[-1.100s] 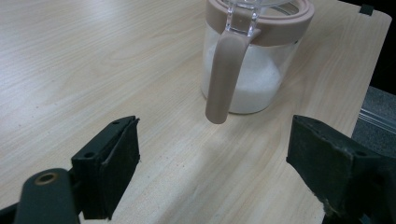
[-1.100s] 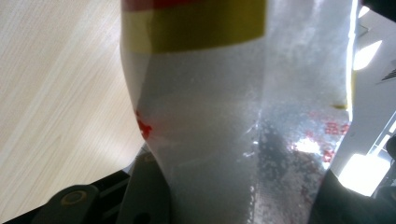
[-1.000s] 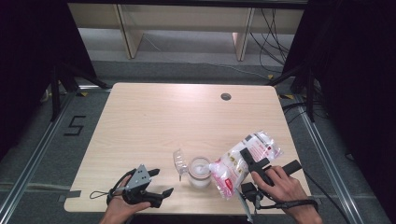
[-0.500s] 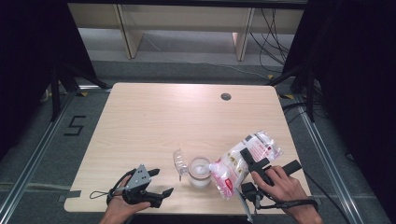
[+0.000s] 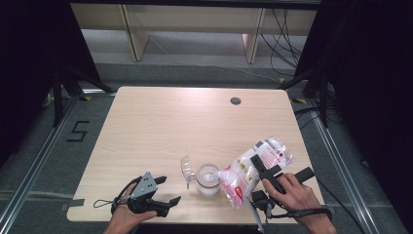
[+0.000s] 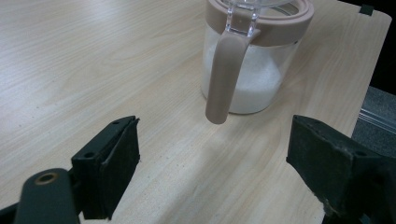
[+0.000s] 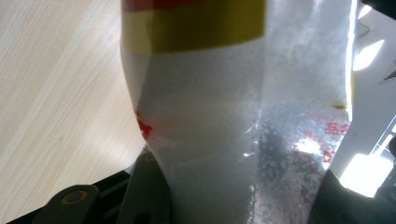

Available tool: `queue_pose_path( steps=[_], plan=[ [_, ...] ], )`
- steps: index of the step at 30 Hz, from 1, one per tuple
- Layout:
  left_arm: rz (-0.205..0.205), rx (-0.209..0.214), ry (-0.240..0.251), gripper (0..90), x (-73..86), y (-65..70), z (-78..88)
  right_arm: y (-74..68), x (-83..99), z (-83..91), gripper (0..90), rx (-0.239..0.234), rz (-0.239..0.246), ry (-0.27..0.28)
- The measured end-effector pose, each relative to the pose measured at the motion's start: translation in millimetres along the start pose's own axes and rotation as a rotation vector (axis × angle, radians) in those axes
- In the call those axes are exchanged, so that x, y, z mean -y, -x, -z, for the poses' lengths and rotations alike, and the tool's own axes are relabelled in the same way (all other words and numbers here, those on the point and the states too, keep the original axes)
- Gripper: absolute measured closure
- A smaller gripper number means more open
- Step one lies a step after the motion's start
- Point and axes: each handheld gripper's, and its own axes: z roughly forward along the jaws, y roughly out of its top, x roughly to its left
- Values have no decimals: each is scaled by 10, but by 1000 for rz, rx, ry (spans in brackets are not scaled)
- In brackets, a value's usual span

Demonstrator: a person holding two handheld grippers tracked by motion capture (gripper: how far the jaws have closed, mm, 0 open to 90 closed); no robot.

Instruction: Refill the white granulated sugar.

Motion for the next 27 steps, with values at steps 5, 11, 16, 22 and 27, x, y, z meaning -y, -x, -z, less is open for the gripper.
queue_pose_path(
  steps=[5,11,16,22,27],
  plan=[
    [0,-2,-1,165,0,1,2,-4,2,3,655,2,-8,0],
    [-2,-5,-6,165,-1,3,3,11,5,6,657,1,2,-3],
    [0,0,-1,165,0,0,-1,5,0,5,658,0,2,1],
    [-1,-4,-5,165,-1,3,2,3,-1,7,659,2,-3,1],
    [-1,0,-2,165,0,0,-1,6,-2,5,660,-1,2,2]
  ],
)
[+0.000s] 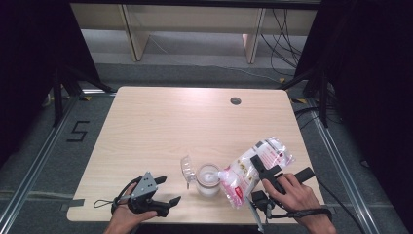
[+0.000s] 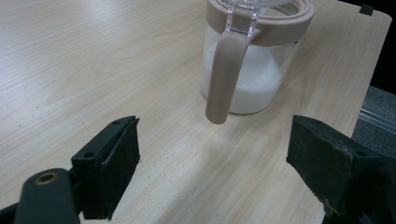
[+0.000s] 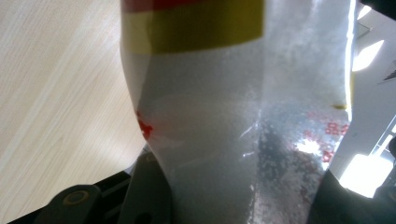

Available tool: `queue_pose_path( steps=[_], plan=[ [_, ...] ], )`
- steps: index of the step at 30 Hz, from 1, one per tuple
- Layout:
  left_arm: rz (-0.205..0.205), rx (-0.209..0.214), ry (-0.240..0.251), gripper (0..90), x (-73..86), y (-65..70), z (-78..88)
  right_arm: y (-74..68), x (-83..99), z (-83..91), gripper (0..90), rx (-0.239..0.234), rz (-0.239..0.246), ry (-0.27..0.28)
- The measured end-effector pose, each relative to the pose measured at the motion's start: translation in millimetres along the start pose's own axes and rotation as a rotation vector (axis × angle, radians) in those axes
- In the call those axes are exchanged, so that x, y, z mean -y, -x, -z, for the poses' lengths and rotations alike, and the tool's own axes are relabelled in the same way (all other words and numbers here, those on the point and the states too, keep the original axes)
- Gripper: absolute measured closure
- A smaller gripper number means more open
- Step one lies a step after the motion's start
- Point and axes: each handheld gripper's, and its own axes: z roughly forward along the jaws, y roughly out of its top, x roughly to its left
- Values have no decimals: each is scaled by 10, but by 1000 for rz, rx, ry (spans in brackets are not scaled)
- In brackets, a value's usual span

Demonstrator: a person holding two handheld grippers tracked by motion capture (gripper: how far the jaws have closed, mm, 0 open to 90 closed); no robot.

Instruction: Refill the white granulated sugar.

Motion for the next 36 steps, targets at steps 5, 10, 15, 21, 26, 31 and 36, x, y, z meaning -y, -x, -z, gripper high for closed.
queue_pose_path(
  steps=[5,10,15,21,26,31,36],
  plan=[
    [1,0,2,165,0,0,0,-1,3,1,662,2,-4,2],
    [1,-5,-1,165,-2,3,4,-7,4,-1,665,8,-18,6],
    [2,-1,4,165,0,0,0,-8,0,0,668,7,-20,7],
    [21,-8,-1,165,3,15,3,-1,1,5,670,10,-19,8],
    [23,-8,-1,165,3,16,3,-13,3,9,672,7,-36,6],
    [27,-9,0,165,3,19,3,-1,2,10,673,8,-26,6],
    [29,-9,0,165,3,20,3,4,4,10,674,7,-28,7]
  ],
)
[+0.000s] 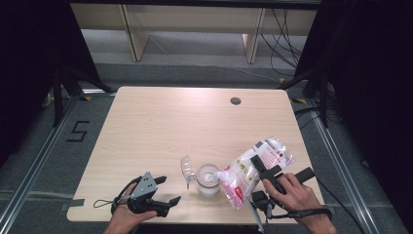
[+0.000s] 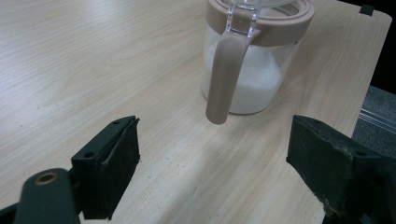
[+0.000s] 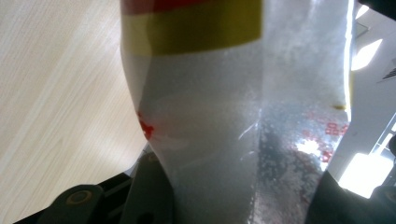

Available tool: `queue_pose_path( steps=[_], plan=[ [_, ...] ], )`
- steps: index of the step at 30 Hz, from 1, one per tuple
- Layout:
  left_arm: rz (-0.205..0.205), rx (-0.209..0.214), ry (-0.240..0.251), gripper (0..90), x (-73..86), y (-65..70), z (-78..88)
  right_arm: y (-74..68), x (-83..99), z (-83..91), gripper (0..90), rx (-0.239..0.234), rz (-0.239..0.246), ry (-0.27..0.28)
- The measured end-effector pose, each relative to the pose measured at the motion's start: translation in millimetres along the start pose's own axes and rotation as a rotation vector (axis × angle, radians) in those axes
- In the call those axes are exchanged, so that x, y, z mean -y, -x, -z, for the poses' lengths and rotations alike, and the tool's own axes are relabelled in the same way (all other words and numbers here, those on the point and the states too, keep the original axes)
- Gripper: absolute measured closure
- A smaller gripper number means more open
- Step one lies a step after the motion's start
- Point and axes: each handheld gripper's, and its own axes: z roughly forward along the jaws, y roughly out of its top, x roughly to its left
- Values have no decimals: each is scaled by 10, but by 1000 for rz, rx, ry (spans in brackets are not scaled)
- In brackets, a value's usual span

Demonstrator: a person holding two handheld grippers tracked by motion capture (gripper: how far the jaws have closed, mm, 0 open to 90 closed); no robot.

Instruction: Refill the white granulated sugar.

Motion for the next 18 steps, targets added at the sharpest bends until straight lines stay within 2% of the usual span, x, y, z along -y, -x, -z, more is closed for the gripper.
queue_pose_path(
  steps=[18],
  plan=[
    [-8,1,-3,165,-2,-5,0,-5,0,-4,677,-1,-3,5]
  ],
)
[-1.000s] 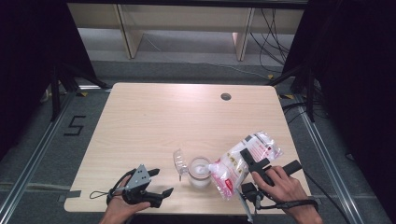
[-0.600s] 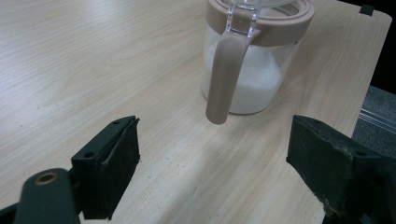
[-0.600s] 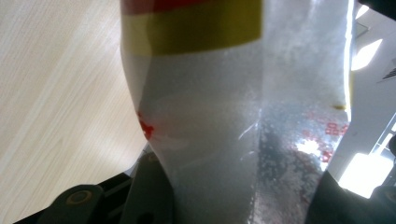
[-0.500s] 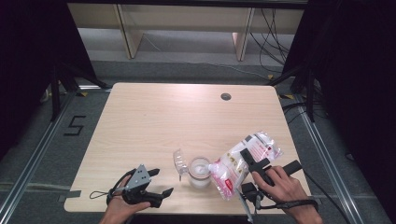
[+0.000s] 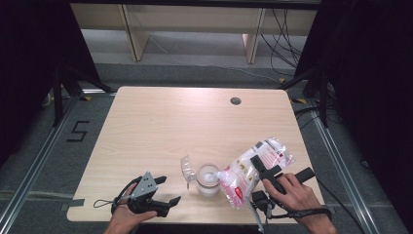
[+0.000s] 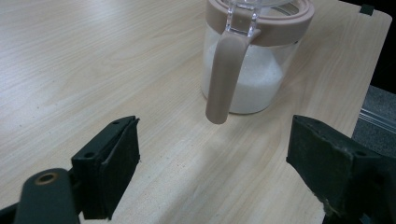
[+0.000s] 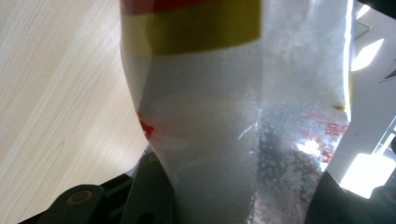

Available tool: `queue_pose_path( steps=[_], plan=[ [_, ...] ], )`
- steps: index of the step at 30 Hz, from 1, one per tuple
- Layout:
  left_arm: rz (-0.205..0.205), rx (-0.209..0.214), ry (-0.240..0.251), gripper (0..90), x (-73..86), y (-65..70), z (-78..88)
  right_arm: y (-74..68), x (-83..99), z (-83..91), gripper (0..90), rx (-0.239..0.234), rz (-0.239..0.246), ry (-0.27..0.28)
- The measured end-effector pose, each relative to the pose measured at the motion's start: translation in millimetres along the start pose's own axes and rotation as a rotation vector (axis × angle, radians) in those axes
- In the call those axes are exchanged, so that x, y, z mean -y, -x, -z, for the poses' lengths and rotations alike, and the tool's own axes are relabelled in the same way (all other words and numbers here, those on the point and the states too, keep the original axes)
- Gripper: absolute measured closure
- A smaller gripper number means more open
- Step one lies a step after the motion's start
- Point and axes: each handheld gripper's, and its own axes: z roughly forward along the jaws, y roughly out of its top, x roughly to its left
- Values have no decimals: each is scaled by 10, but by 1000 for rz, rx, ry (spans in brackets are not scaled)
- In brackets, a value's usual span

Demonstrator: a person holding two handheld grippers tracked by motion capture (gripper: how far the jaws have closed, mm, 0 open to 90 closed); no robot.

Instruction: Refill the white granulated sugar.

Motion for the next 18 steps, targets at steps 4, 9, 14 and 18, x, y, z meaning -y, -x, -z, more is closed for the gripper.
queue_pose_path(
  steps=[4,9,14,18],
  plan=[
    [0,0,-1,165,0,0,0,-2,1,-1,677,0,-3,1],
    [2,0,1,165,0,0,-1,-5,7,-3,678,-3,-4,0],
    [2,0,1,165,0,0,-1,-14,1,6,678,-4,-28,-7],
    [3,0,2,165,0,1,0,-17,2,9,679,-3,-33,-9]
  ],
)
